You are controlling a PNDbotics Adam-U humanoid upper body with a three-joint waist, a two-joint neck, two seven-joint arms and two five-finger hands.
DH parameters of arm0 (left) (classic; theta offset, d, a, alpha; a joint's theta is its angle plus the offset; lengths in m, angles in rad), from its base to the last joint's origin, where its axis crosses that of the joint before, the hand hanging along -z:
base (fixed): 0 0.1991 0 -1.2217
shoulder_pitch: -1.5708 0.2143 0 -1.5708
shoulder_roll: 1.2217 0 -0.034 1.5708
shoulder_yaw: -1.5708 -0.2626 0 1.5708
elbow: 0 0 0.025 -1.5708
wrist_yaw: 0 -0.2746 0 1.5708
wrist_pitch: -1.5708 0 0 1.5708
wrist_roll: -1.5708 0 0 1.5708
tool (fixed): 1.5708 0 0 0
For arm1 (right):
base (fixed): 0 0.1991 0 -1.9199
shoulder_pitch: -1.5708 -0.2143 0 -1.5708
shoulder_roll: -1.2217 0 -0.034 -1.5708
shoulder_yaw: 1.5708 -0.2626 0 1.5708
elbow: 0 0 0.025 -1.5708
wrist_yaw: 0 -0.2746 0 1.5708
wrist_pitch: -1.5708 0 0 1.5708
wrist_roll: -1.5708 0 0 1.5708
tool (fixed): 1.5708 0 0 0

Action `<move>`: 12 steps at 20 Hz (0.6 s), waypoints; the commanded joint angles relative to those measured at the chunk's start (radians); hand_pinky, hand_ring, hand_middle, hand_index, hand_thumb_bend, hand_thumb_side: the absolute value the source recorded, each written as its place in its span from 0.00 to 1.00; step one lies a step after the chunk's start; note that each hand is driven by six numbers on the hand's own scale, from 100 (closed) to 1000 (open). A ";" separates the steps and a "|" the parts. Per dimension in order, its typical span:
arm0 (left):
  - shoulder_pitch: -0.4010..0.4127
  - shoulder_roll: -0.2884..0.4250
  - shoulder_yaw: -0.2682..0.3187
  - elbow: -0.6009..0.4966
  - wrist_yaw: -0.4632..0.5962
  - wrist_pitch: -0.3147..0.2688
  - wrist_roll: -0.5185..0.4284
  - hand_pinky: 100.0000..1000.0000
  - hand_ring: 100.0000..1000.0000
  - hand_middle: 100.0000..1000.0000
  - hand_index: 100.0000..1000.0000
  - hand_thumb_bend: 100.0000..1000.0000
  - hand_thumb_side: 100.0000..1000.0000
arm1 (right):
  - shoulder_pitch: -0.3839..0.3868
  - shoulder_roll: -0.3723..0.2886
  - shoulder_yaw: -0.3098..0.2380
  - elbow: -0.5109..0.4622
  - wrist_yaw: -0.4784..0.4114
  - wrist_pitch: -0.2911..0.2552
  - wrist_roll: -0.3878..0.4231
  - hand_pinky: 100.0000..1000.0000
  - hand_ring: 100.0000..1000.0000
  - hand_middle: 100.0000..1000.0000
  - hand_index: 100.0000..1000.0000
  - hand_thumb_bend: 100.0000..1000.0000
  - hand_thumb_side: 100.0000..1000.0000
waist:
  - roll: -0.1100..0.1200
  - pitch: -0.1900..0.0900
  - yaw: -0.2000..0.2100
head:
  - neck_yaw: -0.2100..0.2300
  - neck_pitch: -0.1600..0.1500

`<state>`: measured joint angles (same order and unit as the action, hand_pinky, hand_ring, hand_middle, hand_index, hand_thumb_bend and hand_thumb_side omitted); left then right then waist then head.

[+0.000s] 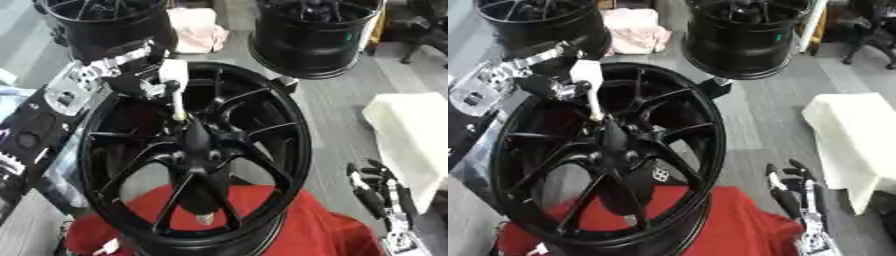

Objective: Pull the pin out of the wheel hub.

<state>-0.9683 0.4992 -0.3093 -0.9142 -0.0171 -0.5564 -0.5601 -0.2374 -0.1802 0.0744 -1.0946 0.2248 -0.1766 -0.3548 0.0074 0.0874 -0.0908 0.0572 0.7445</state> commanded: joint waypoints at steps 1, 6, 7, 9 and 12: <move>-0.038 0.093 0.059 -0.058 0.071 -0.351 -0.347 0.67 0.46 0.40 0.51 0.02 0.41 | -0.009 -0.010 0.000 -0.006 0.001 -0.003 0.000 0.69 0.63 0.68 0.87 0.26 0.55 | 0.002 -0.015 0.004 | 0.001 -0.003; -0.008 0.238 0.162 -0.120 0.187 -0.344 -0.347 0.69 0.47 0.42 0.53 0.05 0.39 | -0.006 -0.016 -0.006 -0.005 -0.001 -0.002 -0.005 0.69 0.63 0.68 0.87 0.26 0.55 | 0.005 -0.016 0.017 | -0.009 -0.003; 0.019 0.274 0.186 -0.133 0.209 -0.335 -0.347 0.68 0.48 0.42 0.54 0.05 0.38 | -0.005 -0.017 -0.008 -0.005 -0.001 -0.001 -0.007 0.69 0.63 0.68 0.87 0.26 0.55 | 0.006 -0.015 0.020 | -0.012 -0.004; 0.091 0.338 0.230 -0.156 0.240 -0.317 -0.347 0.68 0.49 0.44 0.55 0.08 0.38 | -0.006 -0.020 -0.010 -0.005 -0.001 0.000 -0.009 0.69 0.63 0.68 0.87 0.26 0.55 | 0.007 -0.014 0.024 | -0.018 -0.006; 0.231 0.395 0.307 -0.130 0.225 -0.284 -0.347 0.68 0.51 0.47 0.59 0.36 0.03 | -0.005 -0.025 -0.014 -0.009 -0.001 0.004 -0.013 0.69 0.63 0.68 0.87 0.26 0.55 | 0.006 -0.011 0.026 | -0.027 -0.008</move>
<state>-0.7299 0.8332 -0.0428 -1.0364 0.2021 -0.5311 -0.5854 -0.2360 -0.1818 0.0673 -1.0913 0.2248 -0.1735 -0.3631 0.0117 0.0871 -0.0664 0.0355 0.7449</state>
